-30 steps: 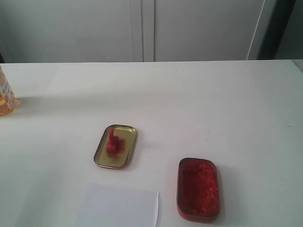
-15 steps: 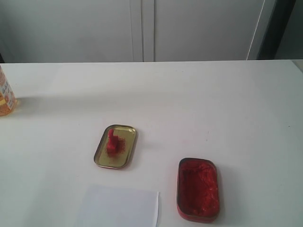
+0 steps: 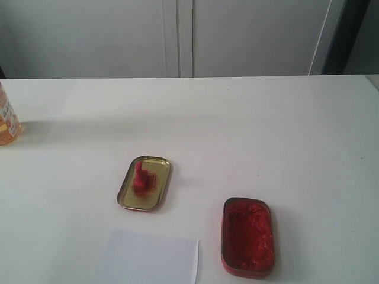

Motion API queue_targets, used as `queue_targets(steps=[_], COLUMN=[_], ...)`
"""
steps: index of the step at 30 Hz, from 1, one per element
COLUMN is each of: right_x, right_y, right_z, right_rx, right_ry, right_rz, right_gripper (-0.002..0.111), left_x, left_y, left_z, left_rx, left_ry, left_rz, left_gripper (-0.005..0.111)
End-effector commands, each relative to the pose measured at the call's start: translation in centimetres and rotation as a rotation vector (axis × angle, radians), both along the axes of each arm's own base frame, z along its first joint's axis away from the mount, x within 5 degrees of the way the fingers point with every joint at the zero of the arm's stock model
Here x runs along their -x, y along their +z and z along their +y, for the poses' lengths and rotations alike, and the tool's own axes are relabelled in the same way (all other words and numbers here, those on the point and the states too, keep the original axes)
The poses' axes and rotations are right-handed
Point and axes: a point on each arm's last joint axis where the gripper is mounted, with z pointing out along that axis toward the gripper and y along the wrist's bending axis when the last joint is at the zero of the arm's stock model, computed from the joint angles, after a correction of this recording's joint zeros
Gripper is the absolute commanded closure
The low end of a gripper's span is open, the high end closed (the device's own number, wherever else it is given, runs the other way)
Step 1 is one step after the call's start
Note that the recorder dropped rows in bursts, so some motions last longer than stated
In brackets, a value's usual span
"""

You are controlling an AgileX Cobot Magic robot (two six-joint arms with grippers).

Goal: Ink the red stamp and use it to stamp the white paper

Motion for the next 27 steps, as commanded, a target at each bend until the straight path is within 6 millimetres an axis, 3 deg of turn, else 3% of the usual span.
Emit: queue_targets(steps=[1,10,14,27], right_x=[0.0,0.0,0.0,0.0], right_y=[0.0,0.0,0.0,0.0], right_z=[0.0,0.0,0.0,0.0], right_rx=[-0.001,-0.001,-0.001,-0.001], right_ry=[-0.003,-0.003,-0.003,-0.003], right_rz=[-0.013,-0.013,-0.013,-0.013], right_gripper=[0.108,0.108,0.108,0.108], left_x=[-0.7,-2.9,-4.7,-13.7], left_y=[1.7,5.0,5.5,4.7], left_z=[-0.1,-0.3,-0.4,-1.9], left_rx=[-0.03,-0.041,-0.047,0.008], left_ry=[-0.024,-0.039,-0.047,-0.162], left_rz=[0.136,0.327,0.437,0.669], left_gripper=[0.107,0.107,0.107,0.107])
